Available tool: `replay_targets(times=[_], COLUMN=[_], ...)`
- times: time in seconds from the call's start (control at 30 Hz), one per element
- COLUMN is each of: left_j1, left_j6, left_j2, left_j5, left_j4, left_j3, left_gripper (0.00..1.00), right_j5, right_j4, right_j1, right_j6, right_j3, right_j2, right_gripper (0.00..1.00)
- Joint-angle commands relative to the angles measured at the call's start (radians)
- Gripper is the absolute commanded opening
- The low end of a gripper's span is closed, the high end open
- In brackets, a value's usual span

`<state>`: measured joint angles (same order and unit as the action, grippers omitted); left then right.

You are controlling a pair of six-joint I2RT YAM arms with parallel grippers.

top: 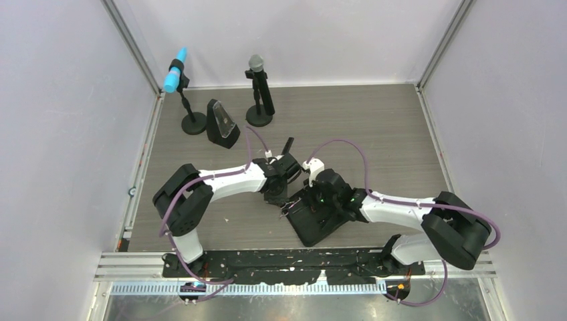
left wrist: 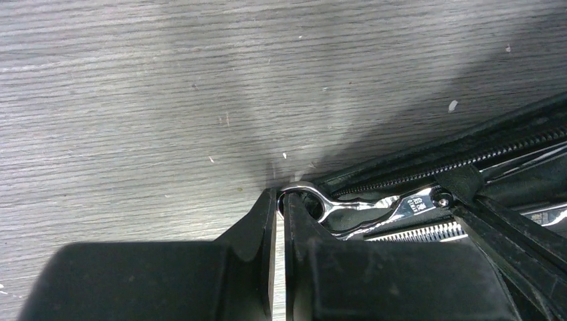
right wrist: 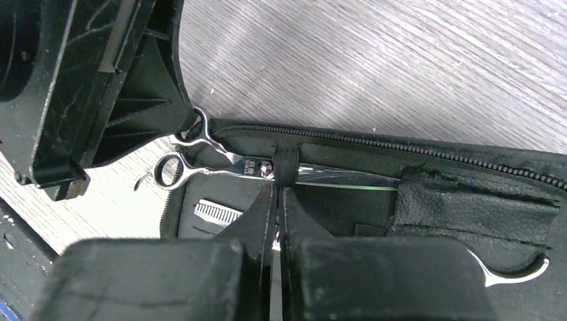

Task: Sort the hair-cutting tools
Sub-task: Place the scissors in the hairdressing tool bag.

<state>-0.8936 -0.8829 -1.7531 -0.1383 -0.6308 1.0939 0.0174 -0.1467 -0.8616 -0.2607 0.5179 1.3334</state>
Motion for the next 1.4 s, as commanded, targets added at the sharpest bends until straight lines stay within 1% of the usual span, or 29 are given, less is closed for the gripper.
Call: replay_targets(times=[0.0,0.2,0.33,0.57,0.7,0.93,1.03,1.23,1.37], left_j1=[-0.004,-0.013,-0.029,-0.042,-0.045,-0.045,-0.044,-0.044,-0.039], left_j6=[-0.007,0.004,0.014,-0.011,-0.025,-0.062,-0.059,0.003,0.005], left_j2=[-0.012,-0.017,-0.036,0.013,0.036,0.122,0.175,0.285,0.360], left_j5=[-0.011,-0.028,-0.030,-0.004,-0.010,0.003,0.008,0.038,0.085], left_j4=[-0.019,-0.045,-0.067,-0.026,-0.019,0.118,0.223,0.353,0.461], left_j3=[0.007,0.039,0.080,0.101,0.093,-0.046,-0.131,-0.241,-0.327], left_gripper=[0.00,0.00,0.00,0.00,0.00,0.00,0.00,0.00,0.00], right_j5=[-0.051,-0.137,-0.194,-0.238,-0.246,-0.259,-0.297,-0.374,-0.397], right_j4=[-0.160,-0.175,-0.215,-0.278,-0.332,-0.345,-0.380,-0.436,-0.427], right_j1=[0.003,0.003,0.002,0.003,0.004,0.007,0.018,0.073,0.085], right_j6=[0.006,0.012,0.010,-0.007,-0.027,-0.029,-0.032,-0.052,-0.048], right_j3=[0.024,0.042,0.037,0.022,-0.005,-0.025,-0.043,-0.077,-0.072], right_j2=[-0.049,0.033,0.046,0.075,0.053,0.041,0.034,0.030,0.041], right_gripper=[0.05,0.05,0.05,0.05,0.05,0.05,0.05,0.05,0.05])
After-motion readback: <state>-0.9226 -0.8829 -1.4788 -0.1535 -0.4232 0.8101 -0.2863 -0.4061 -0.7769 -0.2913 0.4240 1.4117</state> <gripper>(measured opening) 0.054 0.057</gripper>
